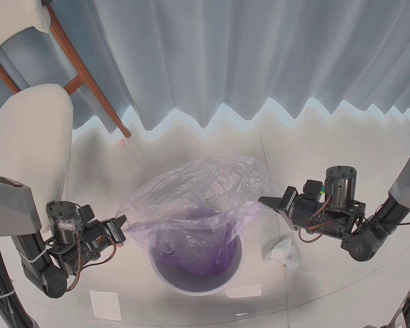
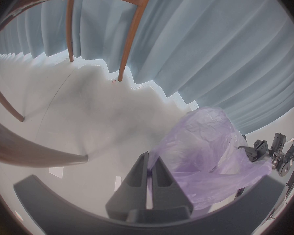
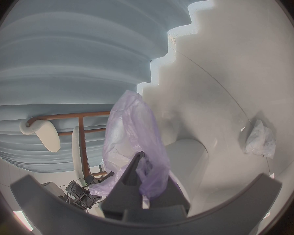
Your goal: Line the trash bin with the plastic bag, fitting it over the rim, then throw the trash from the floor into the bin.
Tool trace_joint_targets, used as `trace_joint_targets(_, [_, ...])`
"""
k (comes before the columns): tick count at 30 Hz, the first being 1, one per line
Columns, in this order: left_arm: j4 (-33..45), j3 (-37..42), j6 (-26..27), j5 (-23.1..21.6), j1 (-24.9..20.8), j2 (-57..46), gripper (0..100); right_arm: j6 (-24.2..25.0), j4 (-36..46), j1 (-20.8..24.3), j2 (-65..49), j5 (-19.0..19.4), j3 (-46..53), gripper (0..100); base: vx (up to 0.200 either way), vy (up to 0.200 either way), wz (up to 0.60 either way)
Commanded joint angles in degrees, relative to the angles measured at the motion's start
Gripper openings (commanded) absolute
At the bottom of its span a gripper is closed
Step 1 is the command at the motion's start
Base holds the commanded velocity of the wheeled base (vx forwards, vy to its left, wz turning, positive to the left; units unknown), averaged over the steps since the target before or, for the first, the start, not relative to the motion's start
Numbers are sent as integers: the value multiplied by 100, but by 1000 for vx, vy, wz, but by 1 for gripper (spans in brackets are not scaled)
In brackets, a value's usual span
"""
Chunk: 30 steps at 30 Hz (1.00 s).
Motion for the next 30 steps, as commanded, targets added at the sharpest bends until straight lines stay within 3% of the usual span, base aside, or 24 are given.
trace_joint_targets(1, [-210,235,-49,-48,91,6,0,4,-6,5,-144,-10,319,0,0,0,0])
trace_joint_targets(4, [-262,262,-58,-48,109,24,0,-5,-6,13,-232,-10,477,0,0,0,0])
trace_joint_targets(10, [-271,1044,-120,-127,153,59,0,4,-33,5,-267,17,970,0,0,0,0])
trace_joint_targets(17, [-280,895,-120,-330,162,375,0,39,-332,5,-91,17,706,0,0,0,0])
trace_joint_targets(25, [-60,-309,-128,-92,197,903,0,233,-235,-268,656,17,-683,0,0,0,0])
trace_joint_targets(30, [89,-283,-216,-48,223,999,0,250,846,-391,779,-19,-1307,0,0,0,0])
